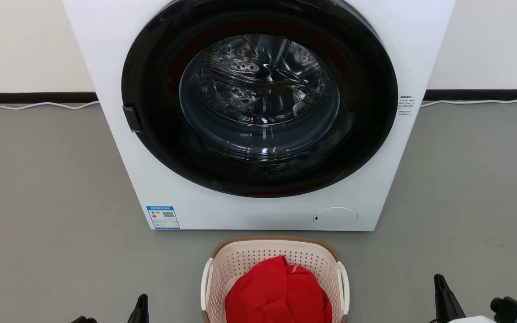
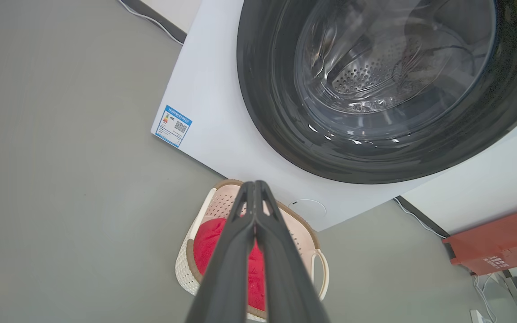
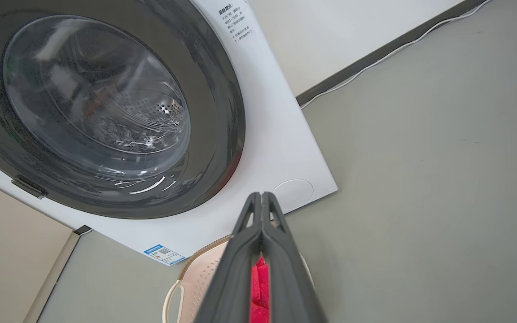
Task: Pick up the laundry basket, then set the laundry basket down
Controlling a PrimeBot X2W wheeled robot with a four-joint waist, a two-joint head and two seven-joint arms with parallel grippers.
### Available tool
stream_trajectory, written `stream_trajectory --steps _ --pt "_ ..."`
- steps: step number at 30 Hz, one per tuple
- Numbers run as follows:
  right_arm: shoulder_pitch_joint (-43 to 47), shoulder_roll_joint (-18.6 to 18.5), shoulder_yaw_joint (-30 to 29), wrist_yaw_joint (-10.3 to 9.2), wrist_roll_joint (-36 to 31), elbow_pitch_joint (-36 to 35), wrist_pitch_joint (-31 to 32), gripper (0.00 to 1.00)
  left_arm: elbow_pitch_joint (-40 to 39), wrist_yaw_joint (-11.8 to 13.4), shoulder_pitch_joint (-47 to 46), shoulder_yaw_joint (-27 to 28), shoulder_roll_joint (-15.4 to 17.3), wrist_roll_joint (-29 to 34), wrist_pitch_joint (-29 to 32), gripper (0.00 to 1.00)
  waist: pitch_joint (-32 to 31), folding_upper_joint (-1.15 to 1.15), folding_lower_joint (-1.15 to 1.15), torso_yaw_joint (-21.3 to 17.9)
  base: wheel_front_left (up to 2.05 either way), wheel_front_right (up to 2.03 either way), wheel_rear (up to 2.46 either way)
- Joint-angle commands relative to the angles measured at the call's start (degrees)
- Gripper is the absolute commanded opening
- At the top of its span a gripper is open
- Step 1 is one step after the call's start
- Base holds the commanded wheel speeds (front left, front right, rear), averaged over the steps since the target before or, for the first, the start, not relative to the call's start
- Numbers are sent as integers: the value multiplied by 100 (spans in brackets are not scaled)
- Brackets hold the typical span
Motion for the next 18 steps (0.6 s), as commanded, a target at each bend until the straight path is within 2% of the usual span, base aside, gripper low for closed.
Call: stream_trajectory --steps 1,18 --pt "-316 -61 29 13 175 -183 42 0 -180 -45 -325 100 39 -150 30 0 4 0 -1 -2 0 0 0" --pt "-413 -72 33 18 1364 -362 323 0 -283 -123 -485 244 46 -1156 316 0 60 0 -1 -28 0 0 0"
